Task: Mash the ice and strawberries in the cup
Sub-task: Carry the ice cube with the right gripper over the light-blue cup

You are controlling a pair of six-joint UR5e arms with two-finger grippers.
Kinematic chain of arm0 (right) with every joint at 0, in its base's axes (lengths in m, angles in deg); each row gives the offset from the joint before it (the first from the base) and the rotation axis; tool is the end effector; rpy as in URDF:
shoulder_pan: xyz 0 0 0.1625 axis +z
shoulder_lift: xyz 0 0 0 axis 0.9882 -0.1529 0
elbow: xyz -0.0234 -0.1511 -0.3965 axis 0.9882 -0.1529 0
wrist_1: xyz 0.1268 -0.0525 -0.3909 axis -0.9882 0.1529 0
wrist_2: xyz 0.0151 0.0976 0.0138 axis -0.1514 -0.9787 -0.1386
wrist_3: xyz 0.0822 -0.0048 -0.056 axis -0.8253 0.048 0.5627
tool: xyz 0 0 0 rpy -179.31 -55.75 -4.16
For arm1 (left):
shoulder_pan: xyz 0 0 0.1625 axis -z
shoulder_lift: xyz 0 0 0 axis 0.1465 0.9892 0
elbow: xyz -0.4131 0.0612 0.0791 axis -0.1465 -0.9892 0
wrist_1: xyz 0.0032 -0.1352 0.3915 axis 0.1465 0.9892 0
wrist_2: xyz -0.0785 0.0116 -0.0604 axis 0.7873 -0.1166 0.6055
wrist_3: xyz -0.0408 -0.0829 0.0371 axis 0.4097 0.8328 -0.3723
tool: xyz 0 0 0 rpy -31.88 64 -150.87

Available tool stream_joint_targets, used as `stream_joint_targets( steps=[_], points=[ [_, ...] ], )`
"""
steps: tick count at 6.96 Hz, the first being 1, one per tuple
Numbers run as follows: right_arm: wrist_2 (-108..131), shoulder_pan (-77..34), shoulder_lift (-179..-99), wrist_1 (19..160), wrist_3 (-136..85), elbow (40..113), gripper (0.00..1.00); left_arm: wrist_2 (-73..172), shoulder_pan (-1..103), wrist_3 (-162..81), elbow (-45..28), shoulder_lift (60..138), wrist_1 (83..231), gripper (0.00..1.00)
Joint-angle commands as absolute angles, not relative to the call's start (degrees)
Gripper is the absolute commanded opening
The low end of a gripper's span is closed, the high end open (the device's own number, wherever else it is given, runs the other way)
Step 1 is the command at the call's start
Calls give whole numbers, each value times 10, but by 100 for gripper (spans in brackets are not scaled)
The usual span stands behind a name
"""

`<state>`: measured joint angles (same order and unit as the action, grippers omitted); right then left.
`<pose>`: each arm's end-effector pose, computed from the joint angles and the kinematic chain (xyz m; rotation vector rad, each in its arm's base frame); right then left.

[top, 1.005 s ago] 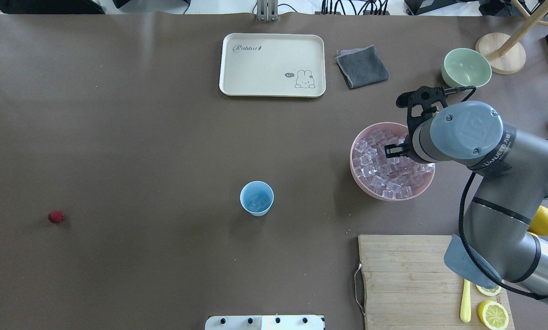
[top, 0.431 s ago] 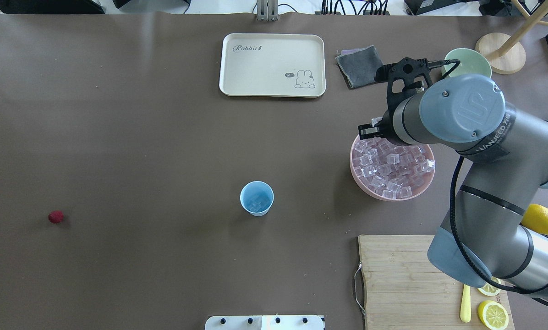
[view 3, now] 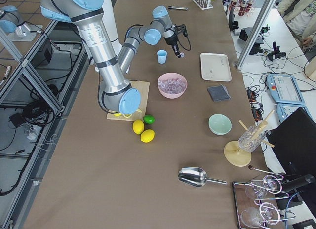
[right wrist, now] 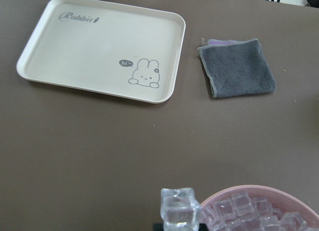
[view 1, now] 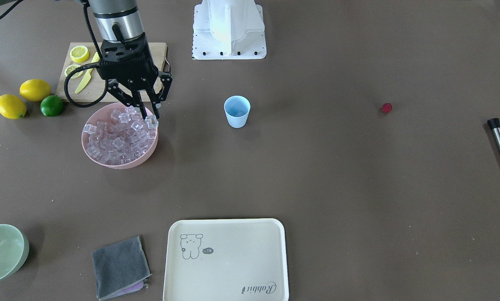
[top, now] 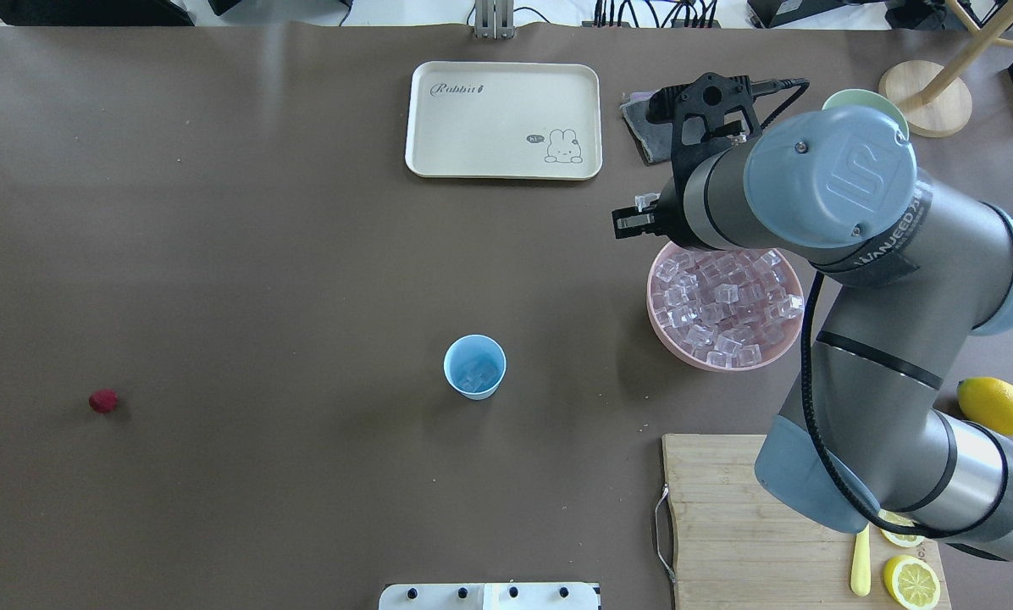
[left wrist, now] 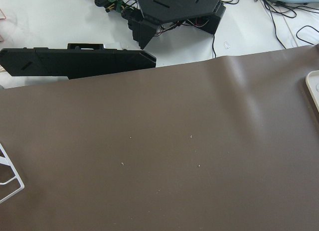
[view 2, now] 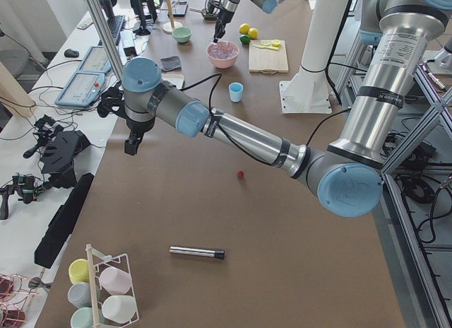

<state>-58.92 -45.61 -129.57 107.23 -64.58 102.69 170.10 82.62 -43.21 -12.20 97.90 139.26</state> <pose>-0.3757 -0.4253 0.1771 0.4935 -0.8017 -0.0131 -0.0658 -0.6113 0.4079 0.4325 0.9293 0.0485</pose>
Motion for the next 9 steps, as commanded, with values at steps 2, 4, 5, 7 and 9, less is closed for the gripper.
stream_joint_targets(
  steps=[2,4,5,7,9],
  points=[
    [-577,-492,-1245,1072,-603,1007,0,1701,825,-431,-125,983,1392,98],
    [-562,-511,-1241,1071,-548,999,0,1701,825,-431,-126,988,1392,98],
    [-561,-519,-1218,1072,-535,978,0,1700,825,-431,-125,987,1392,99],
    [-547,-543,-1204,1072,-516,966,0,1700,825,-431,-125,988,1392,98],
    [-531,-566,-1204,1072,-491,959,0,1700,825,-431,-126,990,1392,99]
  ],
)
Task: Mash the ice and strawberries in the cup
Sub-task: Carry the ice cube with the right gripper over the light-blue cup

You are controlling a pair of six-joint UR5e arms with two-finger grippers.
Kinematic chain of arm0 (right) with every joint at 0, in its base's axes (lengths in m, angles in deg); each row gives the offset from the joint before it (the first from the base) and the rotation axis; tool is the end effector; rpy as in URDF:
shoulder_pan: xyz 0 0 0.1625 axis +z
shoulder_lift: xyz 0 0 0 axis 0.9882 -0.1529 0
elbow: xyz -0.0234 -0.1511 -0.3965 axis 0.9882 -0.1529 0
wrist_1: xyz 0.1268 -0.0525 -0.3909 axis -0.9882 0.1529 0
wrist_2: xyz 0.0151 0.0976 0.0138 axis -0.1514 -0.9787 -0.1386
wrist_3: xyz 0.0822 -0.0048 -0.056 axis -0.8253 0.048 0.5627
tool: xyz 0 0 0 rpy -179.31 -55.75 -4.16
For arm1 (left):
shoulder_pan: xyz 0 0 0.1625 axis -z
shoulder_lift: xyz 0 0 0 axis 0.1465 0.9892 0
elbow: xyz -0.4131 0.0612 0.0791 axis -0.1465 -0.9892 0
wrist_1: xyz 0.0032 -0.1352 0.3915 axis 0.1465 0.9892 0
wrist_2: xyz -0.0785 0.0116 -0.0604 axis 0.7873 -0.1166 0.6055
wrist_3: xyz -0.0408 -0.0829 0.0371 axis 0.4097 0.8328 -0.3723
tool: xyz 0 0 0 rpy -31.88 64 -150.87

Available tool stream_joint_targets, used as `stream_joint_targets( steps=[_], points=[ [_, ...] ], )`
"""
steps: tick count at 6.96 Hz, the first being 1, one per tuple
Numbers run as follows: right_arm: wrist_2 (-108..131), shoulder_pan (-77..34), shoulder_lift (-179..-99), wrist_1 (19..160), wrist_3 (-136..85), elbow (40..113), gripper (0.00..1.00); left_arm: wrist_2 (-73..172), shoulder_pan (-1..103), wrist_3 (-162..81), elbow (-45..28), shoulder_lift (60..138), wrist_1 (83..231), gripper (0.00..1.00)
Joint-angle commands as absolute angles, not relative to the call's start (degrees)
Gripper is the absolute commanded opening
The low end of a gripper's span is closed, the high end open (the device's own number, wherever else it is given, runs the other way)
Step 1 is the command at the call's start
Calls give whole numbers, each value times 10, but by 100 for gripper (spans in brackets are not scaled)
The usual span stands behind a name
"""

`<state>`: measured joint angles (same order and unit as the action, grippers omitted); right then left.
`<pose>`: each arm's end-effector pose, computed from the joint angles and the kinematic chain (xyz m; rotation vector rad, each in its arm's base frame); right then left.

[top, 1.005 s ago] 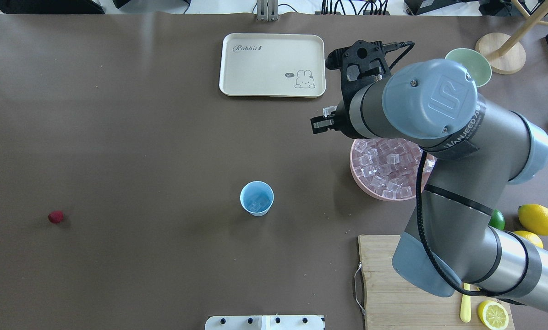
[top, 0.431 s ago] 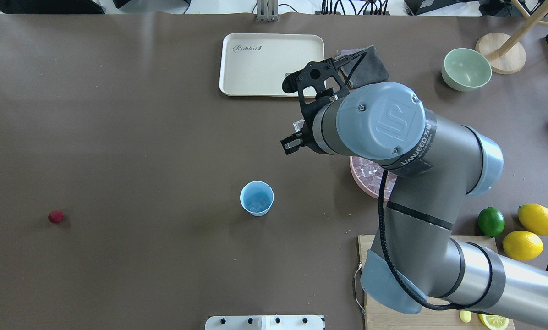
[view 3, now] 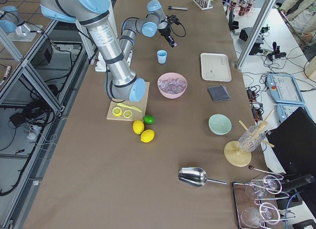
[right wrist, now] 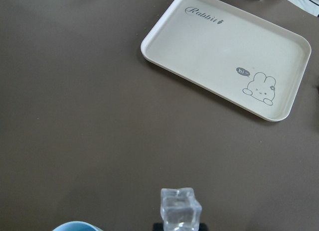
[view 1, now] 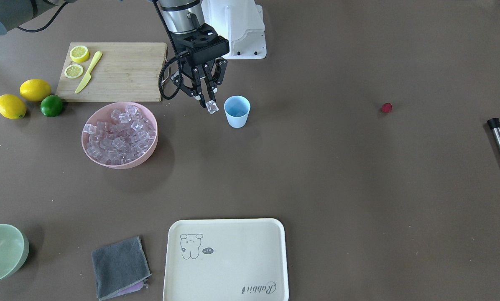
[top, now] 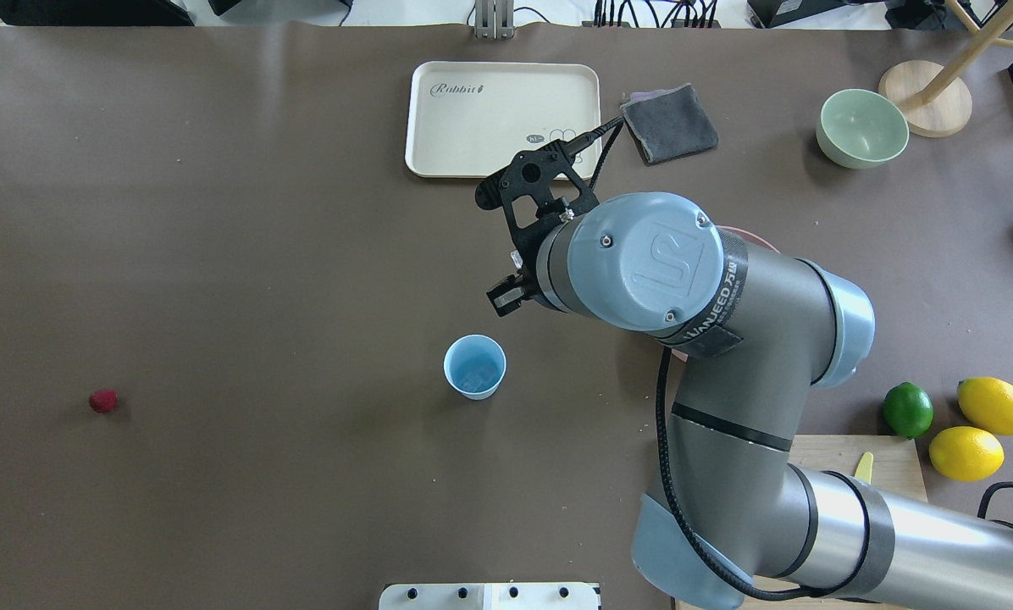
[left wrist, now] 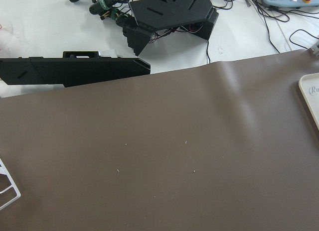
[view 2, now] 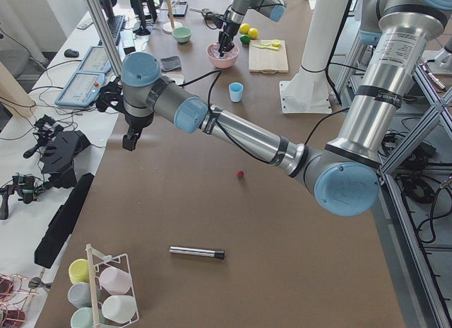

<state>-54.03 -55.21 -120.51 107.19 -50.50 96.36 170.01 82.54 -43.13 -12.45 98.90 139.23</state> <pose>-0.4722 -0.3812 0.1236 0.6201 -0.7772 -0.3515 -0.0651 -0.6150 0.3953 0.4512 0.9283 0.0580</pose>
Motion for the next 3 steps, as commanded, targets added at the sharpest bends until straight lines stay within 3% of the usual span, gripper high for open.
stream_joint_targets(
  steps=[1,3],
  points=[
    [-530,-573,-1203,1072,-482,956,0,1701,825,-431,-126,990,1393,98],
    [-529,-577,-1199,1072,-467,947,0,1702,825,-431,-128,989,1393,98]
  ],
)
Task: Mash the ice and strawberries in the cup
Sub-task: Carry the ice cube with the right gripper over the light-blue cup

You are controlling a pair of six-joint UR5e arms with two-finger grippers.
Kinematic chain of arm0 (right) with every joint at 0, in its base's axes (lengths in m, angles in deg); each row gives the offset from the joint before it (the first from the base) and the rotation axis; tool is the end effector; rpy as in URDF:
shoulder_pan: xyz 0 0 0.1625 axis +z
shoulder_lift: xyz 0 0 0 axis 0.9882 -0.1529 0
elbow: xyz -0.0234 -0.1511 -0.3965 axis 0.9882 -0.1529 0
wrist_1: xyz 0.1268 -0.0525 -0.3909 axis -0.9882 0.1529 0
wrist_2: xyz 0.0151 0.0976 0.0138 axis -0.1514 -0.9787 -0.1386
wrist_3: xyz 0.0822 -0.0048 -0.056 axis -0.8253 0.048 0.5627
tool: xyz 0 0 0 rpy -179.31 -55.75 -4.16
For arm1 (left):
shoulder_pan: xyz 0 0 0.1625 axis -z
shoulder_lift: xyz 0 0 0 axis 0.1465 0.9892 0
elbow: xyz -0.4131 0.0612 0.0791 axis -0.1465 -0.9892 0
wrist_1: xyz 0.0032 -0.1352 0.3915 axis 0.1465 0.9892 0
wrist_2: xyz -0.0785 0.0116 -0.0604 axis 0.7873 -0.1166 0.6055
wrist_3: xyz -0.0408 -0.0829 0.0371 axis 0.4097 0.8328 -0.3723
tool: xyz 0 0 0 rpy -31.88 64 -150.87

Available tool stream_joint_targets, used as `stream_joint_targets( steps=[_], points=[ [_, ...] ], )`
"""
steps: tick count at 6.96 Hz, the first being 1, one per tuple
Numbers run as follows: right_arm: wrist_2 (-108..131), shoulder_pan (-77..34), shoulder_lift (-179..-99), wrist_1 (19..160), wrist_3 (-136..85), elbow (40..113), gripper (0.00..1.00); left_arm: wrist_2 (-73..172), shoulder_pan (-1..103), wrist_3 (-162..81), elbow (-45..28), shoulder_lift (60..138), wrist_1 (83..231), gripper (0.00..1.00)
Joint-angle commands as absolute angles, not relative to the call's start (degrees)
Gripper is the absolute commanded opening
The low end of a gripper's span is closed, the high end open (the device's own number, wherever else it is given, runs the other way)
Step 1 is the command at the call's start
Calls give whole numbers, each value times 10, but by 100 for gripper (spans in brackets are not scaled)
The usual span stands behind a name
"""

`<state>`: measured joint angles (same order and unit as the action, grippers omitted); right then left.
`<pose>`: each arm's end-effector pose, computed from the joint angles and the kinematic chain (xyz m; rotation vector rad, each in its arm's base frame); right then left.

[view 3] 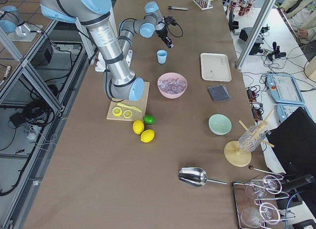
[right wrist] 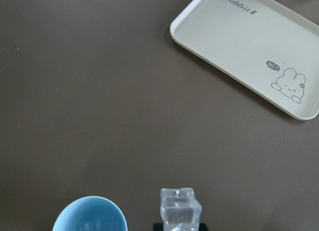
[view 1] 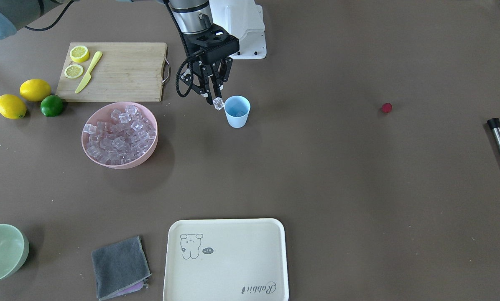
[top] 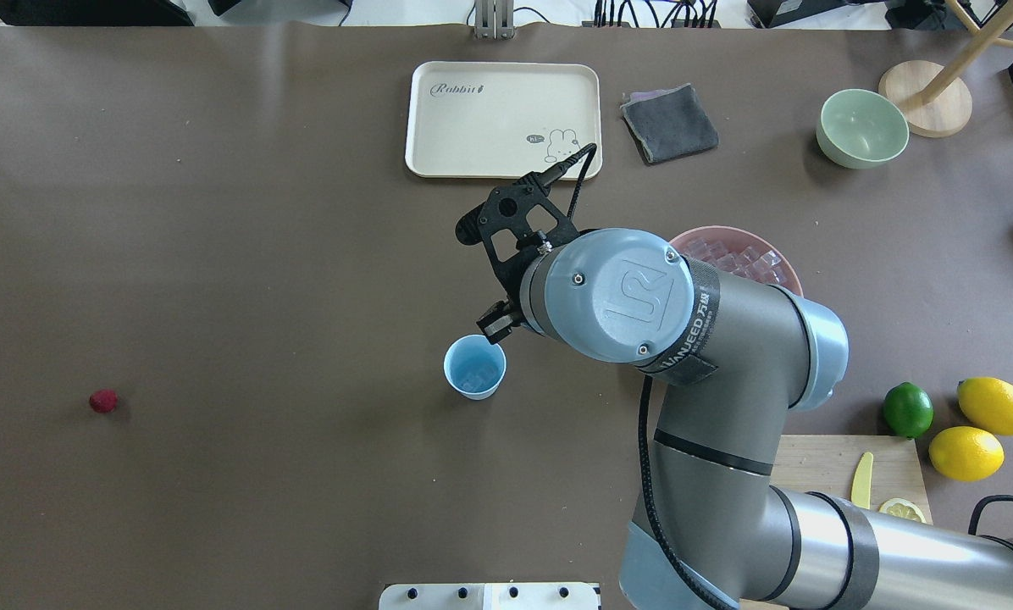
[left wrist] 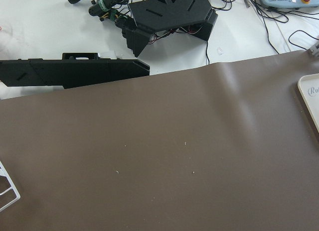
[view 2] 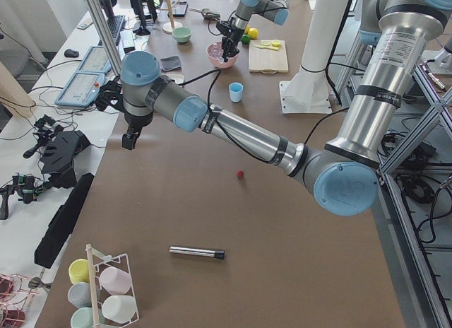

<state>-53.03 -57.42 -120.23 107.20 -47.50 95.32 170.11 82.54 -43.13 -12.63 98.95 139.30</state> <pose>-0.4918 -0.3669 0.1267 0.6317 -0.7542 -0.4275 -0.0650 -0.6145 0.3930 0.4557 0.9299 0.0611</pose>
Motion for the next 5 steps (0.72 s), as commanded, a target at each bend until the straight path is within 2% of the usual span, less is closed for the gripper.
stream_joint_targets(
  steps=[1,5],
  points=[
    [-529,-579,-1186,1071,-464,926,0,1702,825,-431,-129,989,1393,98],
    [-530,-592,-1174,1070,-464,910,0,1702,825,-431,-129,990,1393,98]
  ],
)
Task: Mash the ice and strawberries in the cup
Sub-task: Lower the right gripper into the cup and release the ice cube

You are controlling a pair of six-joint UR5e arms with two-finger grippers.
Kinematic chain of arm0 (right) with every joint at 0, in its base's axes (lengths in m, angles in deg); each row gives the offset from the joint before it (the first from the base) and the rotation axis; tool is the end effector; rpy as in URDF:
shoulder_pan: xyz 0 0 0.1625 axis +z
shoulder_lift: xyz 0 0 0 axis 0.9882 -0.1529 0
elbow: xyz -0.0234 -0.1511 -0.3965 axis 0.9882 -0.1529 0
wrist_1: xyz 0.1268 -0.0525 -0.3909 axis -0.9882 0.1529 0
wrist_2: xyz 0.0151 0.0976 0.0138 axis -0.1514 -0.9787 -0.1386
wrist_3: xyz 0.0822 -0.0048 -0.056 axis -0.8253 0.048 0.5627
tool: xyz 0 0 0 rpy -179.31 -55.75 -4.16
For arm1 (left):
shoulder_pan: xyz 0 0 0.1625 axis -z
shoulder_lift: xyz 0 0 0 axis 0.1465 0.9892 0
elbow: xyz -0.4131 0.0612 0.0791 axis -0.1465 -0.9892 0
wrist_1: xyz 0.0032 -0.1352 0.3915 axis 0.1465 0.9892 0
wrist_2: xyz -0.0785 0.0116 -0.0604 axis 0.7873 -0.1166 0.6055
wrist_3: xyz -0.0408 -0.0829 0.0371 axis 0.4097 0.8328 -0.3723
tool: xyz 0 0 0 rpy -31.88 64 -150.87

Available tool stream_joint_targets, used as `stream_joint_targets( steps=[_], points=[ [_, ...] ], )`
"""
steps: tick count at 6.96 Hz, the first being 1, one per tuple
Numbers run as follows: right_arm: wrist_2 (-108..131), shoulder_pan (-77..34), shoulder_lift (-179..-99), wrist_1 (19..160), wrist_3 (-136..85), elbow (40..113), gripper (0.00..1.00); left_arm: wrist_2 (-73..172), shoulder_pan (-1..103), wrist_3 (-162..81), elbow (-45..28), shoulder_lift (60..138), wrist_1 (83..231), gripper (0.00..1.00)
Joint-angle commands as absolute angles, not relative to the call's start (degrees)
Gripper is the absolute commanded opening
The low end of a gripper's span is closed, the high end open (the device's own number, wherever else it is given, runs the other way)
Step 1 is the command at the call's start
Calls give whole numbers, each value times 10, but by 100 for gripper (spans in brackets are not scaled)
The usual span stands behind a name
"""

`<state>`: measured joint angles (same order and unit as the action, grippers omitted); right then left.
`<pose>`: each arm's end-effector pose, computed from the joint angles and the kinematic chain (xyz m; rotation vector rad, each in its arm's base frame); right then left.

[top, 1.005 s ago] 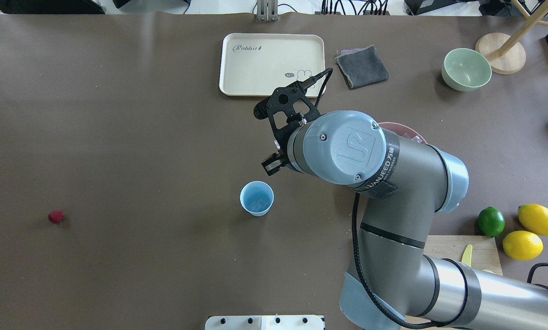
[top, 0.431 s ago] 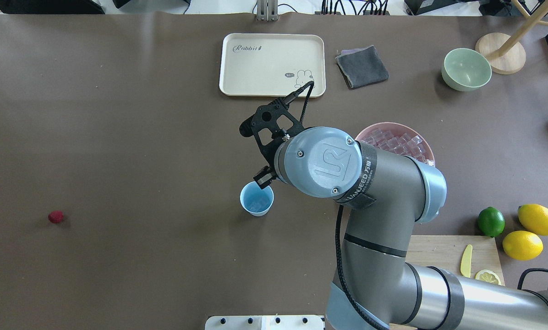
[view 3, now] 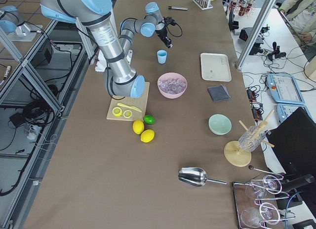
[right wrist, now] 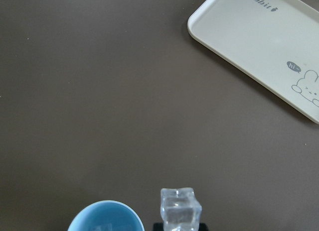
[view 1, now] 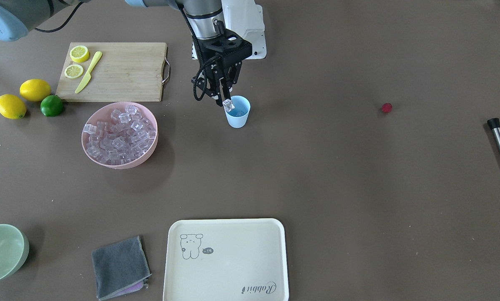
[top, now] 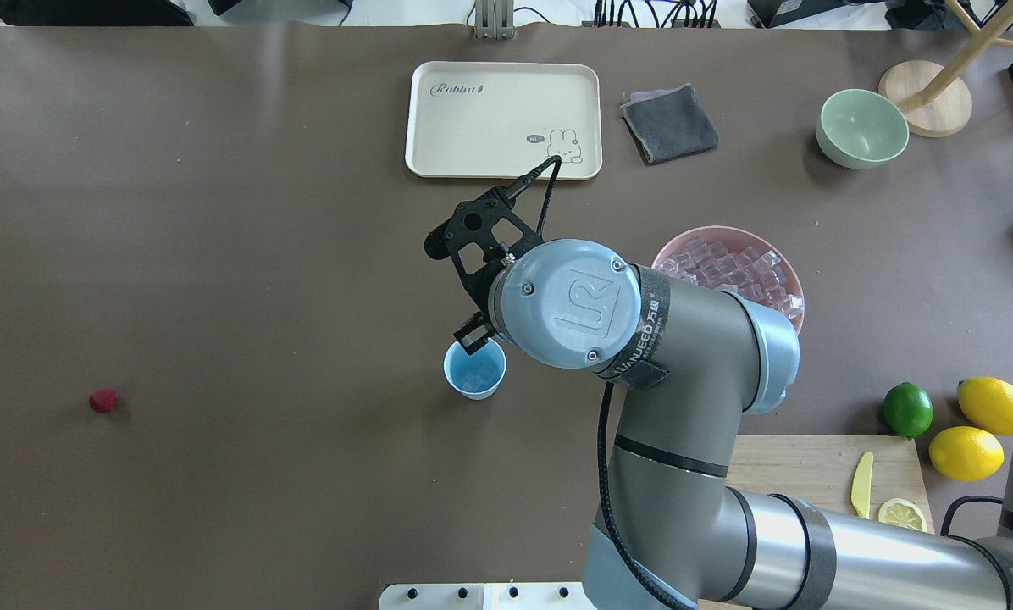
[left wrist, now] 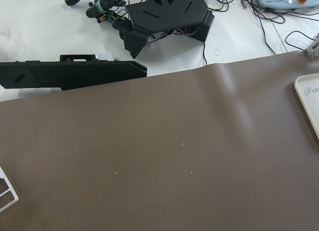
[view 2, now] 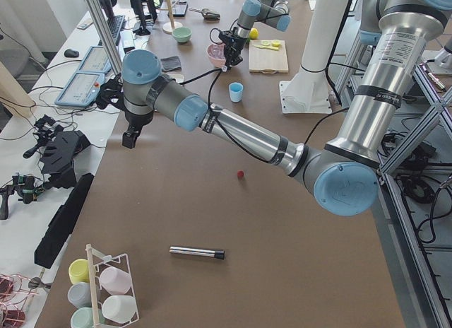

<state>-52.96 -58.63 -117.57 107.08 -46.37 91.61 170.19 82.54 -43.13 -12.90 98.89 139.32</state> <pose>-0.5195 -0.3649 0.1199 0.6231 -0.7421 -0.4662 -0.0649 -0.6134 0.3913 0.4591 0.9311 0.0634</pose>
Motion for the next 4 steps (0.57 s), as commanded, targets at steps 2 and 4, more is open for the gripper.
stream_joint_targets(
  steps=[2,4],
  points=[
    [-529,-605,-1175,1070,-464,902,0,1702,825,-430,-133,991,1393,98],
    [-529,-606,-1176,1002,-456,855,0,1702,825,-430,-133,991,1393,98]
  ],
)
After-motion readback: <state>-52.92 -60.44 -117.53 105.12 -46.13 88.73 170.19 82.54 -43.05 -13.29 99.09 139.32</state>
